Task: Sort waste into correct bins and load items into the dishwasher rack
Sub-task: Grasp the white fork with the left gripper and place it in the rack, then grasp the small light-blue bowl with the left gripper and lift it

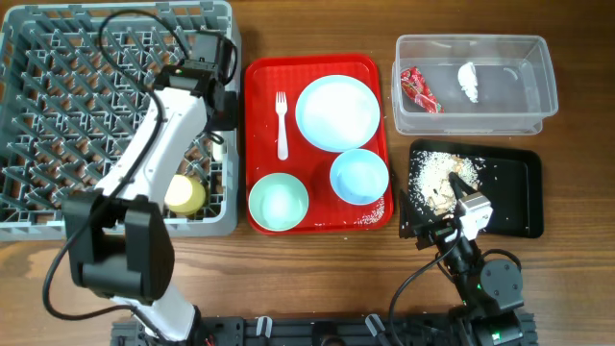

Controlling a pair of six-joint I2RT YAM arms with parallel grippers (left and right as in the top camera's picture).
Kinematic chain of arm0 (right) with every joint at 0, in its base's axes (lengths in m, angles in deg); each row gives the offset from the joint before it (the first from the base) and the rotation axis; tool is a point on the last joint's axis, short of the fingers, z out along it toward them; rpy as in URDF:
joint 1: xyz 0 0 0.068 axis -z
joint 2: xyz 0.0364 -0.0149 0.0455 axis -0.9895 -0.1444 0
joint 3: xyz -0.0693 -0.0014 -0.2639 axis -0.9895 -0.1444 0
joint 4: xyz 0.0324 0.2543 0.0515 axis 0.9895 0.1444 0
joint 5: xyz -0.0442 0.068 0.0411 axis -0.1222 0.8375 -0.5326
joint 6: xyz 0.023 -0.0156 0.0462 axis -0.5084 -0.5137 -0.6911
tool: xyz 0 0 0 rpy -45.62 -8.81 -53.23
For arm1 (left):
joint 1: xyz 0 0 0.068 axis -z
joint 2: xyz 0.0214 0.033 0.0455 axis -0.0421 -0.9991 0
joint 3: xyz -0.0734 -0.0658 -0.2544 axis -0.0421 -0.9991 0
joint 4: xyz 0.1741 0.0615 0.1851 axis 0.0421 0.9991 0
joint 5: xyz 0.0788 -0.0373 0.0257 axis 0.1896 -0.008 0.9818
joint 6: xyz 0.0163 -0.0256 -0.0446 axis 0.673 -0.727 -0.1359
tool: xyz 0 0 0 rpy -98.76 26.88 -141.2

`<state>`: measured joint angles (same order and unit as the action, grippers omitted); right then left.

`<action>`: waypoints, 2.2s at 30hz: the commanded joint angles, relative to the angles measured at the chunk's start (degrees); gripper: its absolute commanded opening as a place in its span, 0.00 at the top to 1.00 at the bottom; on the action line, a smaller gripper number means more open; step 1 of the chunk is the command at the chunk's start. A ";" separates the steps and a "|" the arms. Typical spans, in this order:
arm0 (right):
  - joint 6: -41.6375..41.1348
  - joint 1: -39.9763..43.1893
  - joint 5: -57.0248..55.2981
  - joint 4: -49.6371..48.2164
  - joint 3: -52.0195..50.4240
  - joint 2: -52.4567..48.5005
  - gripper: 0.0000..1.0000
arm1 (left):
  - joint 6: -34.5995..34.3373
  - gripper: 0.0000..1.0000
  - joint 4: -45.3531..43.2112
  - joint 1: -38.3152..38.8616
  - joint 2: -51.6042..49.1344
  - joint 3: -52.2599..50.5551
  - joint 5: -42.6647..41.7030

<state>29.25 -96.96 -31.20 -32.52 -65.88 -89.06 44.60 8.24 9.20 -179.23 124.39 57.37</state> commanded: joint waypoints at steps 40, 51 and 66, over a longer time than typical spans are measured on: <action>-0.44 0.24 0.44 -0.04 -0.15 0.72 0.00 | -10.36 0.96 7.21 6.62 -3.17 15.28 -5.20; -0.44 0.24 0.44 -0.04 -0.15 0.72 0.00 | 1.14 0.88 9.40 0.94 -6.95 12.50 0.76; -0.44 0.24 0.44 -0.04 -0.15 0.72 0.00 | -6.62 0.27 18.01 6.58 2.29 20.41 -18.18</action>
<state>29.25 -96.96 -31.20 -32.39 -65.88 -89.02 41.95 24.98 13.11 -177.16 145.09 43.69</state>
